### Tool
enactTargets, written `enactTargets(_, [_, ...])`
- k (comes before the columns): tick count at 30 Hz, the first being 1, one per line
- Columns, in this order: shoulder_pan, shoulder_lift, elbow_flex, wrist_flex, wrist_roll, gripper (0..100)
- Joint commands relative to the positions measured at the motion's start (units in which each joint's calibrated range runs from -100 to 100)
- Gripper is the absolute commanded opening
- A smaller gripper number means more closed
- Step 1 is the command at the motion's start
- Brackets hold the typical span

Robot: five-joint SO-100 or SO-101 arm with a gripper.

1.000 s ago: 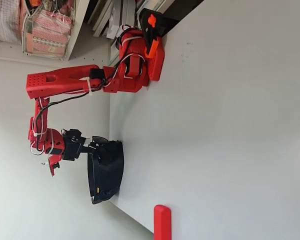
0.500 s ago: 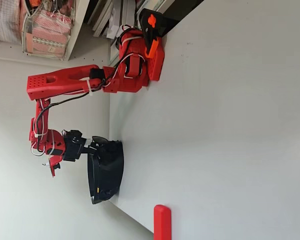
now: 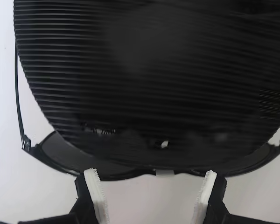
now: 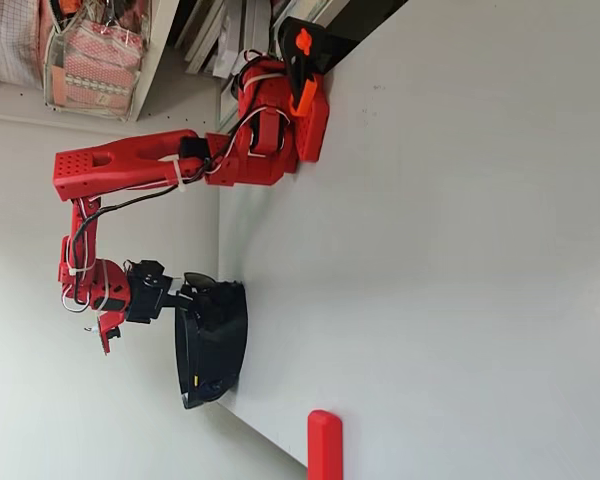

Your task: Place Meta Rayban sunglasses on black head mold for quality assessment

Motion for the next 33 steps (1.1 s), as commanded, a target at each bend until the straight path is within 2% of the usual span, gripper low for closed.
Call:
enactTargets(1, [2.1, -2.5, -2.1, 2.6, -0.3, 93])
enactTargets(18, [0.6, -1.3, -2.2, 1.8, -0.6, 93])
enactTargets(33, [0.7, 2.9, -8.7, 2.8, -0.7, 93])
